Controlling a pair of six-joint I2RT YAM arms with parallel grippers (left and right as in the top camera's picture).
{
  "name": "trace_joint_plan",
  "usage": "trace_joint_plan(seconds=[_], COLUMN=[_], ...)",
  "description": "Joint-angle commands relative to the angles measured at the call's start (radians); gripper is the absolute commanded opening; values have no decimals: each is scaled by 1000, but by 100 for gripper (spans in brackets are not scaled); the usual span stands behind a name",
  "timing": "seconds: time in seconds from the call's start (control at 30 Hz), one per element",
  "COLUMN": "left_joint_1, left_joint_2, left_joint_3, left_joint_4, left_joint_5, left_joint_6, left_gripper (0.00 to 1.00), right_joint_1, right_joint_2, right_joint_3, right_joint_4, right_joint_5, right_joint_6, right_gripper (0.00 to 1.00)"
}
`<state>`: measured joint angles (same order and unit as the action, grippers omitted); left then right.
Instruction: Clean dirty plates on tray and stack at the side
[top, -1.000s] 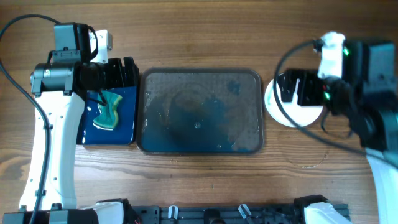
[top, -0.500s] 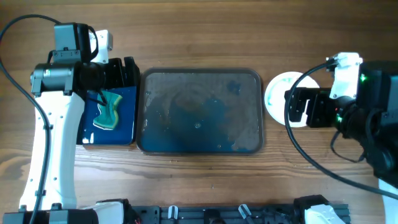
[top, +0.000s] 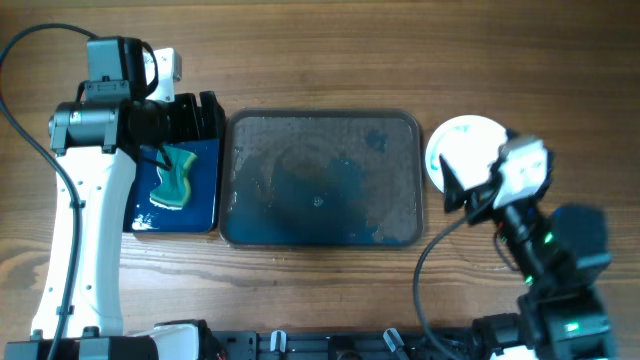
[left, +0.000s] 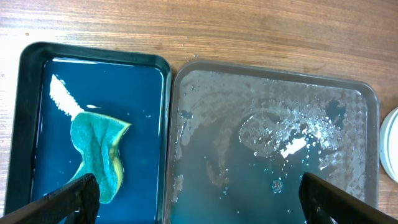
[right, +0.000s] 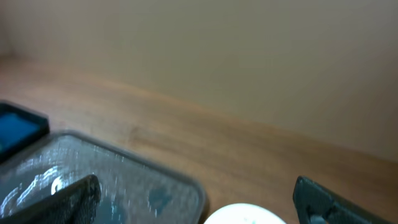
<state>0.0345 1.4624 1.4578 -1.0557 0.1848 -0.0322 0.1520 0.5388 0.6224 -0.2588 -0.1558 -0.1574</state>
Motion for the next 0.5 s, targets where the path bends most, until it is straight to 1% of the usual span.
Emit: trace_joint_plan(seconds=[0.0,0.1,0.13,0.17,0.23,0.3,0.47], left_joint_1=[1,1,1,1,1,1,1], left_joint_2=[5,5,5,5,5,5,5], left_joint_3=[3,3,3,3,3,3,3], left_joint_4=[0,0,0,0,0,0,0], left_joint_5=[13,13,13,13,13,13,13], left_joint_6=[-10,-10,-10,-10,-10,-10,-10], left_gripper=[100,100,100,100,100,100,100], right_joint_1=[3,2,-8,-17,-18,-18,-18], right_joint_2=[-195,-345,-421,-464,-502,-538,-535], right_joint_3=[-314,-502,-579,-611,-617,-617,-617], right_joint_4=[194,308,322,322,282,282,283], right_joint_5=[-104,-135,-140,-143,-145,-145,-145], right_joint_6=[-38,-38,-37,-38,-36,-18,-24], right_gripper=[100,100,100,100,100,100,100])
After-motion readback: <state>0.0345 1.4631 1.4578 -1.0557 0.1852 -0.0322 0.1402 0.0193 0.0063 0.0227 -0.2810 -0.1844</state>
